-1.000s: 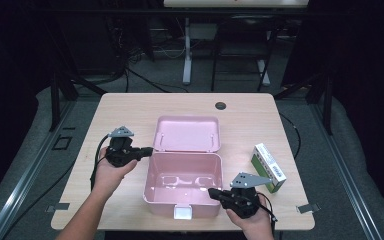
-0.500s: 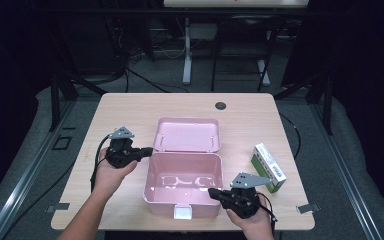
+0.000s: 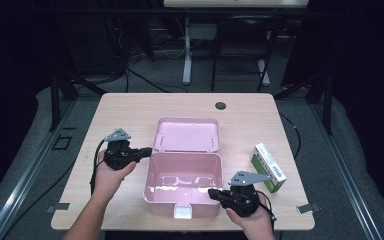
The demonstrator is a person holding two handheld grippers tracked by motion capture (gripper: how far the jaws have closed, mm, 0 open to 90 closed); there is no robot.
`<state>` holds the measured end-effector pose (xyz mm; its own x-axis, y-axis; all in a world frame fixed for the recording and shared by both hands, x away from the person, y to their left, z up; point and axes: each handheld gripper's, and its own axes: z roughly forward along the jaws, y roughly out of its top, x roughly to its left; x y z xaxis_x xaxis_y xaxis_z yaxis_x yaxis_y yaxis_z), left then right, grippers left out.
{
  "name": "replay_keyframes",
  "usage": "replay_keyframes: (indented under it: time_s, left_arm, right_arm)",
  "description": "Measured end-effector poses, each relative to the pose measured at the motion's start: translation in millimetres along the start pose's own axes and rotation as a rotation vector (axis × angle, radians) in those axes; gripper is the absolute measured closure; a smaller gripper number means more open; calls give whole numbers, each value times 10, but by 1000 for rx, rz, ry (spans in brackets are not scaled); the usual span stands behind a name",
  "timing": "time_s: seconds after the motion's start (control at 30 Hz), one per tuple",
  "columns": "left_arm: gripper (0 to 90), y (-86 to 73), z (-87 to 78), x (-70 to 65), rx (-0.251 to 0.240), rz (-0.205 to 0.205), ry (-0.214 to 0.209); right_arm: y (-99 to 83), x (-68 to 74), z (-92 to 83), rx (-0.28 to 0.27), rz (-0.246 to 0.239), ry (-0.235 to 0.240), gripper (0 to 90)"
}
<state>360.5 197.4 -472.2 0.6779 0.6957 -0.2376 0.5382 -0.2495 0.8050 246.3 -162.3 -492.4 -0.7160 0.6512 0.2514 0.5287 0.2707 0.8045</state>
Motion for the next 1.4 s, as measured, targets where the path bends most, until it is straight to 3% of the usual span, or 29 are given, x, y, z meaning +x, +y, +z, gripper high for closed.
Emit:
replay_keyframes:
  time_s: [0.17,0.2,0.27,0.3,0.57,0.67,1.13,1.4]
  left_arm:
    - [813,4,-101,21,-15,-25,-16]
    - [750,-12,-138,26,-19,-42,-26]
    - [733,-29,-152,27,-23,-53,-40]
    - [701,-39,-163,25,-21,-59,-48]
    - [629,-49,-248,-12,2,-36,-6]
    - [610,-45,-288,-24,4,-28,3]
    - [574,-25,-416,-16,-12,-33,4]
    - [564,-25,-443,-13,-8,-34,0]
  right_arm:
    - [97,49,-69,-16,-25,-29,864]
    - [152,48,-111,-24,-31,-44,817]
    - [179,38,-130,-26,-33,-51,802]
    - [238,11,-167,-23,-35,-72,747]
    - [417,-29,-239,-10,-62,-107,635]
    - [503,-47,-254,23,-90,-153,569]
    - [727,-196,-361,74,-78,-201,542]
    - [841,-284,-339,130,-118,-260,561]
